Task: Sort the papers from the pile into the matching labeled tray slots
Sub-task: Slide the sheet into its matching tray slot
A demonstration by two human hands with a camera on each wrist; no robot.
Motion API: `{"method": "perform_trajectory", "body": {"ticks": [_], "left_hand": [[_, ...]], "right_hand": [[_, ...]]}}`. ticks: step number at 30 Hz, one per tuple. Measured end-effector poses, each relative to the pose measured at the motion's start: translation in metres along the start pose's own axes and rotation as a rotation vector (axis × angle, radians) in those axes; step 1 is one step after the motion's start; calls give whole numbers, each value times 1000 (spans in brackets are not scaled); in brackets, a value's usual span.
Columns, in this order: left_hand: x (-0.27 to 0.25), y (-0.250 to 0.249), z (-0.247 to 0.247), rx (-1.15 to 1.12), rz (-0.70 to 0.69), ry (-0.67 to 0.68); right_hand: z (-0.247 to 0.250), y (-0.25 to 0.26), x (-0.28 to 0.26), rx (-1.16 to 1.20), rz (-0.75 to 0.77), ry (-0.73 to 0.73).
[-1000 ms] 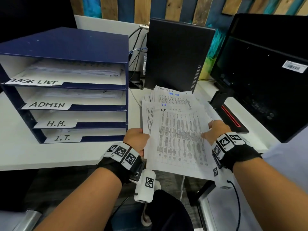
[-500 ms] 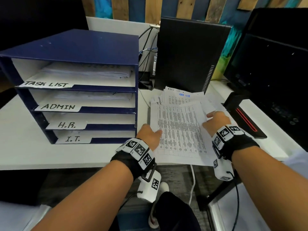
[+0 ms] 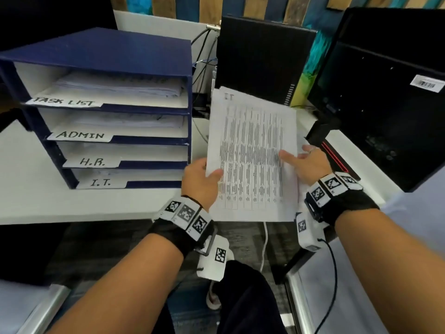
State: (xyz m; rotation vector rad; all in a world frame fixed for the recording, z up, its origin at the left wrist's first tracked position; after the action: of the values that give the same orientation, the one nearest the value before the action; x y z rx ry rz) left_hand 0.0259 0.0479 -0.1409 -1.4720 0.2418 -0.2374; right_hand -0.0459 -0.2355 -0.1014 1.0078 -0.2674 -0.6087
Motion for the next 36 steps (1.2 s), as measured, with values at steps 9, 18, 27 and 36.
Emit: {"method": "perform_trajectory", "body": {"ticks": [9,18,27,36], "left_hand": [[-42,7,23,-99,32,203],[-72,26,112,175,81,27],[-115,76,205,328,410,-24],[-104,63,255,427,462,-92]], "right_hand": [[-16,8,-56,419,202,144],[-111,16,-126,481,146,374],[-222,11,-168,380,1,613],[-256,7,-187,301,-123,768]]}}
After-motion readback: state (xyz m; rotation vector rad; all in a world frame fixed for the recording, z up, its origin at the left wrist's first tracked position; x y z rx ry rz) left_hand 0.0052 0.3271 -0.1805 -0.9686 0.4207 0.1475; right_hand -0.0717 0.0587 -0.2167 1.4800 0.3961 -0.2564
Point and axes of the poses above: each hand's wrist, its own x-axis towards the middle knuckle, its own z-axis out of the back of the hand, y = z × x, the point moved 9 cm from there along x, towards the middle knuckle, and after that the axes turned 7 degrees about y, right-handed, at the moved point
